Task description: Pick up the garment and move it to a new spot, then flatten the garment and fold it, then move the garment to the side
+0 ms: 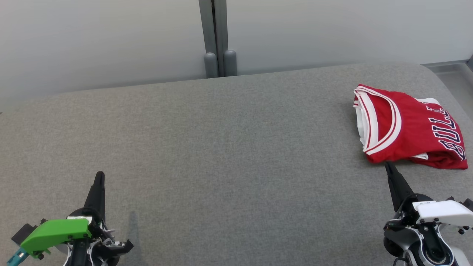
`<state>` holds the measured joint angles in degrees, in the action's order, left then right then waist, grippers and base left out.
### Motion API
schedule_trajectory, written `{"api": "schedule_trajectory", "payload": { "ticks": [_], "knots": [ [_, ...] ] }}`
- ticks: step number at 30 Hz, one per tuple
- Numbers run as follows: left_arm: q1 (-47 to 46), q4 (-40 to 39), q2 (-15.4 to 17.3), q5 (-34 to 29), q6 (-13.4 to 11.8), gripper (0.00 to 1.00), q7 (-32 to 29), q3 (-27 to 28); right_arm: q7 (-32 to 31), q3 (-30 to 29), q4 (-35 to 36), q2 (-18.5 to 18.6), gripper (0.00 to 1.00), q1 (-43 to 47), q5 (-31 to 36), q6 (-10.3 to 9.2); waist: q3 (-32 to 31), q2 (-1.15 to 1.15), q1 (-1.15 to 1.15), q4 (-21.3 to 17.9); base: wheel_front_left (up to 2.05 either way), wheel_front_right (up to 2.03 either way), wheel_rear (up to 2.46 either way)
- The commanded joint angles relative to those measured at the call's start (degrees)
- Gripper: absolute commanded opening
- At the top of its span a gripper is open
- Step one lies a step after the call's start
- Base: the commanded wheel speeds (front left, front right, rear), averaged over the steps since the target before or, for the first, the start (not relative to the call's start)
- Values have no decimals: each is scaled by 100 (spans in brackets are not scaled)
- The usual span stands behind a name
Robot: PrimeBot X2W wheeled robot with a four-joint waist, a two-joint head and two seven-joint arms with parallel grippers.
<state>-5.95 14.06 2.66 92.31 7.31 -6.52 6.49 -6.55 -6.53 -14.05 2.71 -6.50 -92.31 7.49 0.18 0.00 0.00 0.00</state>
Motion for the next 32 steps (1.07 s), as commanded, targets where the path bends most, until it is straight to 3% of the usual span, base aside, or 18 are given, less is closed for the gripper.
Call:
{"api": "schedule_trajectory", "payload": {
  "ticks": [1,32],
  "knots": [
    [-59,-8,40,19,34,0,-24,13,-17,-11,22,32,0,59,-20,0,0,0,0,0,0,0,0],
    [-59,-9,40,19,34,0,-24,12,-17,-10,21,32,0,59,-20,0,0,0,0,0,0,0,0]
  ]
}}
